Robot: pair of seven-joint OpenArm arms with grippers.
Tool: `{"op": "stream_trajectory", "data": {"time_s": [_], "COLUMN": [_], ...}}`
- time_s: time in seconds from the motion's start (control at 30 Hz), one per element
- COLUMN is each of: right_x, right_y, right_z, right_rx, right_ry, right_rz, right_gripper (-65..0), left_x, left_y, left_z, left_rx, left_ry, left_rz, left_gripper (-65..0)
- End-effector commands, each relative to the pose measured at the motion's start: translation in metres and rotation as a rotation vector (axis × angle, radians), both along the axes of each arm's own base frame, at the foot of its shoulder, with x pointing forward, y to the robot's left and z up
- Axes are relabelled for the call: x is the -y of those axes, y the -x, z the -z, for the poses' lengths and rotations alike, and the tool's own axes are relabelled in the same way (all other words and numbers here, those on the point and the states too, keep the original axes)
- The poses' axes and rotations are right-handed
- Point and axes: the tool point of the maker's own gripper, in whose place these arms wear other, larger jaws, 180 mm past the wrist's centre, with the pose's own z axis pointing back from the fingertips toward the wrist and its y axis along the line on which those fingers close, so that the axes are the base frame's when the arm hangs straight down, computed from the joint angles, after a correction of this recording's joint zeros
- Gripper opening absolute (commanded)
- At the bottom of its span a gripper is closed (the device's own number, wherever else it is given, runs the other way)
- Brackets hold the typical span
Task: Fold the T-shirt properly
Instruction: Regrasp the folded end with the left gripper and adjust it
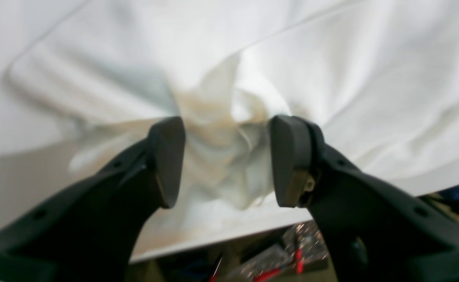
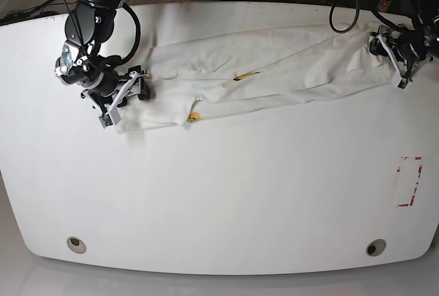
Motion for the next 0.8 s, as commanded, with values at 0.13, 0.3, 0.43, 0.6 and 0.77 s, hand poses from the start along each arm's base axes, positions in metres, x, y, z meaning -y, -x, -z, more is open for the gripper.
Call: {"op": "stream_trajectory", "data": {"time_s": [0.13,0.3,0.43,0.6,0.77], "right_x": [0.004,0.004,0.004,0.004,0.004], "right_y": [0.008,0.008,0.009,0.013,0.013], "right_z": [0.007,0.007,0.007,0.01,0.01], "right_rx": [-0.052,-0.052,-0.053,-0.063,-0.064], "right_ry": [0.032,0.032,0.032,0.032,0.032], "right_rz": [-0.004,-0.004,-0.004,-0.005,-0.005], "right_gripper": [-25.8,-25.8,-25.8,-25.8,-25.8], "left_x": [0.005,0.014,0.022,0.026,0.026], "left_y": [-0.012,-0.014,-0.015,-0.015,-0.015], "left_z": [-0.011,-0.01,-0.009,-0.009,-0.009], "left_rx": [0.053,0.04,0.042,0.041,0.042], "left_ry": [0.033,0.041,0.065,0.078,0.08], "left_rz": [0.017,0.068,0.087,0.097,0.097], "left_gripper": [-31.9,-31.9,-31.9,-31.9,-32.8]}}
